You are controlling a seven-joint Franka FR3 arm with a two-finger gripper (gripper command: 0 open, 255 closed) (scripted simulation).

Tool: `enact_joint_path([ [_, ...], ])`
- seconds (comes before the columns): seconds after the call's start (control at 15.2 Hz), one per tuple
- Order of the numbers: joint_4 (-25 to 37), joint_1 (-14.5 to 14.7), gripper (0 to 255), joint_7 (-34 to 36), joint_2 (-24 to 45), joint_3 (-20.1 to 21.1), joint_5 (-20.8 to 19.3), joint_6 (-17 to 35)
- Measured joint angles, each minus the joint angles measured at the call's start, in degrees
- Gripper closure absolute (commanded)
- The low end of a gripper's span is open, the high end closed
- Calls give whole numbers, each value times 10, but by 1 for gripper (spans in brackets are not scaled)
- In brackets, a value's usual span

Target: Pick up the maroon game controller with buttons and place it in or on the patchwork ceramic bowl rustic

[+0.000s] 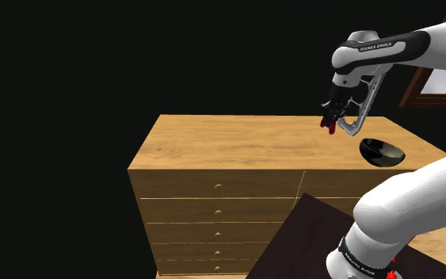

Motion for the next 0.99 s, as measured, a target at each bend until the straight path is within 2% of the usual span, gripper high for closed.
enact_joint_path([
  [0.66, 52, -42, 255, -138, 15, -106, -36, -21],
  [0.99, 107, -43, 255, -226, 65, -181, -28, -20],
])
